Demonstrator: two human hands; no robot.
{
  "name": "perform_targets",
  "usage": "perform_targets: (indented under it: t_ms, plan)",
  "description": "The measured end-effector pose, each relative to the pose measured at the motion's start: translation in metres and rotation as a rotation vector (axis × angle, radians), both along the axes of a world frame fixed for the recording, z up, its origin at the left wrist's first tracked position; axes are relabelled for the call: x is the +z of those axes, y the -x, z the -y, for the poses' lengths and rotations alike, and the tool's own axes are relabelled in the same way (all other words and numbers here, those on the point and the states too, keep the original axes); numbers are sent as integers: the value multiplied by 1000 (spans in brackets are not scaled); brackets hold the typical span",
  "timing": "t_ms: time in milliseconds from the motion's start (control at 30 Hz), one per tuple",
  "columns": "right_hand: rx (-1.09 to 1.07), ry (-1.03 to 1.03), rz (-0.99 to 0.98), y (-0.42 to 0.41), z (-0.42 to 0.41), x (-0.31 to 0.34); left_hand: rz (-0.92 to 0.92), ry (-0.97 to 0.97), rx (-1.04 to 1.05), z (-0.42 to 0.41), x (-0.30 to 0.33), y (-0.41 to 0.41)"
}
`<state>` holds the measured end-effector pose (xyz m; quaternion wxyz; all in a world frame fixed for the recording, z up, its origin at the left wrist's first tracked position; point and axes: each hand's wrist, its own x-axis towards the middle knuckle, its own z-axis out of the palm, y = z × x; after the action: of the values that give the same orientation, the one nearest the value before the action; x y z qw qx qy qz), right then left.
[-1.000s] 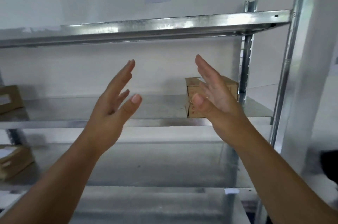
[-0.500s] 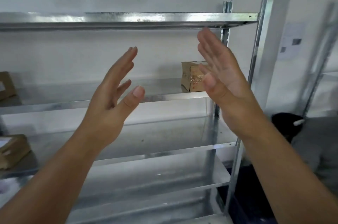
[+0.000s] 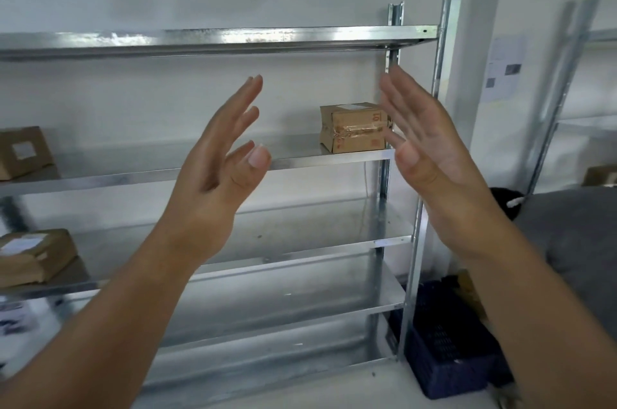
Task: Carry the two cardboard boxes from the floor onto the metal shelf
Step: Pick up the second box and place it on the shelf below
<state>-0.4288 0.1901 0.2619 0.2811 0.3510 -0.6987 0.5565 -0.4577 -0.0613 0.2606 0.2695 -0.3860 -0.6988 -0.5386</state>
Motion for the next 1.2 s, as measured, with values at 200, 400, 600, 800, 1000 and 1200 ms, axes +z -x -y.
perform_targets:
  t_ms: [200,400,600,800,1000,1200]
  plan:
    - [-43,-4,56,-60,-19,-21,66,34,-66,-29,-19,-50]
    - [-134,41,156,-125,-45,-76,181,131,-187,-74,-69,-94]
    - [-366,68,260,-197,-68,-125,268,164,-419,-112,-114,-122]
    - [-650,120,372,-277,-59,-175,329,232,-718,-144,-159,-147]
    - [-978,230,502,-362,-14,-236,468,313,-1018,-157,-225,-182]
    - [-1132,374,623,-443,29,-302,562,444,-1203,-158,-285,-247]
